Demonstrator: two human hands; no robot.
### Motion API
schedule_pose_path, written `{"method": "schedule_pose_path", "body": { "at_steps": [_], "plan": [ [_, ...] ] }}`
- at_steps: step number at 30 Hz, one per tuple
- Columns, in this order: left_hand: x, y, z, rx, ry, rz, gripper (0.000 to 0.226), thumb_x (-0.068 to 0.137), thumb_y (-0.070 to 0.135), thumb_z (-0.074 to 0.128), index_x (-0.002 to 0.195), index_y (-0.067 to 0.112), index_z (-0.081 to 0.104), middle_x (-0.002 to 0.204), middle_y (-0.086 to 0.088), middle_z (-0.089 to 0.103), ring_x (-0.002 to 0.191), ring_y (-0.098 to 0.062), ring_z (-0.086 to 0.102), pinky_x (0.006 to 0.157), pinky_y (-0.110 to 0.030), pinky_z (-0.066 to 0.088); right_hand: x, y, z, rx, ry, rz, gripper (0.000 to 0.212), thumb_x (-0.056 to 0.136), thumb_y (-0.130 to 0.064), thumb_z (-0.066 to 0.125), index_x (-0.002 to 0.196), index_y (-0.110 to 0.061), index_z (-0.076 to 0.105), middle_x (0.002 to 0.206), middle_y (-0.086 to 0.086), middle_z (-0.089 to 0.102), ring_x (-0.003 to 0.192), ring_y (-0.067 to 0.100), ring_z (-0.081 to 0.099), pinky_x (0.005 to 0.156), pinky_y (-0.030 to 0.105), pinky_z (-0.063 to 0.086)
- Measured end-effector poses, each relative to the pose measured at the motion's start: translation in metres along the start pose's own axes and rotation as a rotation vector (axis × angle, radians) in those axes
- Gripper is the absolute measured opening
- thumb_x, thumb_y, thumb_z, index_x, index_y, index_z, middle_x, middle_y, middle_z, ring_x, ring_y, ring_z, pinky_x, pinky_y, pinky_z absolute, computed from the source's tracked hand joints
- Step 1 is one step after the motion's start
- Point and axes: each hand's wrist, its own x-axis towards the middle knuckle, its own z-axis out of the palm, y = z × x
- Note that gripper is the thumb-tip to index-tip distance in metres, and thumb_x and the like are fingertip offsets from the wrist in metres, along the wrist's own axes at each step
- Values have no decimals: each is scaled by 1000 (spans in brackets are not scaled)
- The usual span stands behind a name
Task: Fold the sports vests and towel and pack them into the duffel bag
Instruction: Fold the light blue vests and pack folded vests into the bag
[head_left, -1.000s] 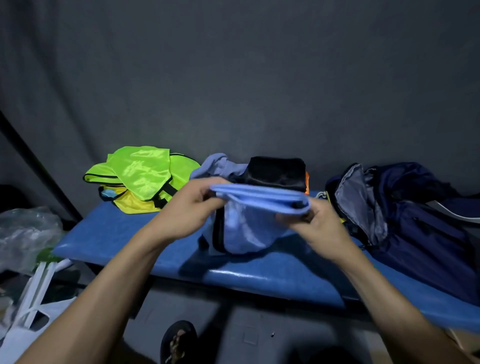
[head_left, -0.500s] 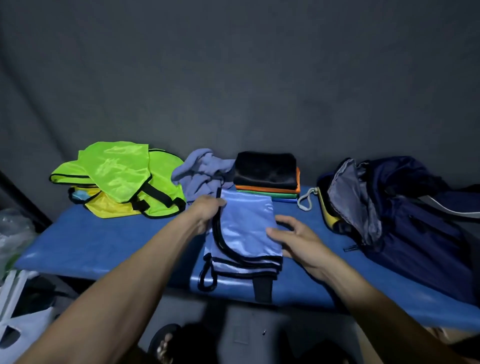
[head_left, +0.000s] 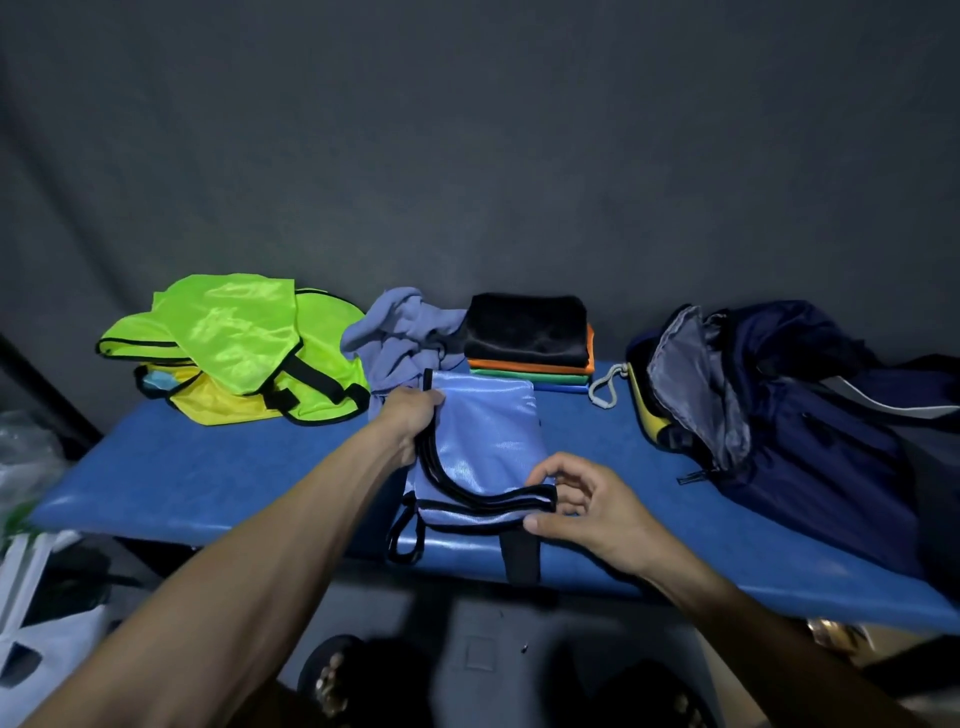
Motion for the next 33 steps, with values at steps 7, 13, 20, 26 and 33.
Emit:
{"method": "schedule_pose_path", "body": {
  "at_steps": [7, 13, 20, 26, 33],
  "plan": [
    [-41, 15, -32, 313, -248, -28, 39, 94, 31, 73, 119, 4, 61, 98, -14, 67, 80, -21, 58, 71, -32, 52, 0, 5, 0, 56, 119, -48, 26, 78, -9, 86, 97, -19, 72, 92, 9, 70, 87, 22, 63, 86, 32, 52],
    [-72, -4, -36, 523, -136, 128, 69, 90, 23, 78, 148, 13, 41, 140, -5, 50, 112, -21, 57, 80, -32, 54, 1, 2, 3, 77, 153, -46, 26, 81, 3, 80, 103, -7, 70, 97, 6, 75, 93, 13, 69, 86, 18, 52],
    [-67, -30, -21, 302, 25, 199, 66, 88, 10, 79, 145, 8, 47, 126, -6, 54, 97, -15, 57, 82, -25, 44, -3, -3, 5, 203, 190, 20, 41, 73, -19, 82, 110, -8, 68, 94, 11, 73, 78, 15, 66, 65, 24, 52],
    [-66, -35, -22, 261, 28, 192, 64, 88, 11, 79, 144, 10, 48, 134, -3, 49, 115, -18, 48, 97, -28, 39, -5, -2, 12, 173, 256, -25, 31, 74, -15, 83, 102, -10, 71, 72, 8, 59, 63, 15, 59, 62, 23, 52],
    [-76, -26, -33, 288, -44, 136, 45, 99, 20, 66, 139, 13, 47, 120, -8, 56, 86, -22, 59, 62, -29, 52, -14, -2, 10, -46, 319, -26, 16, 87, -4, 78, 94, -4, 63, 52, 8, 59, 44, 22, 58, 49, 29, 49]
  ]
}}
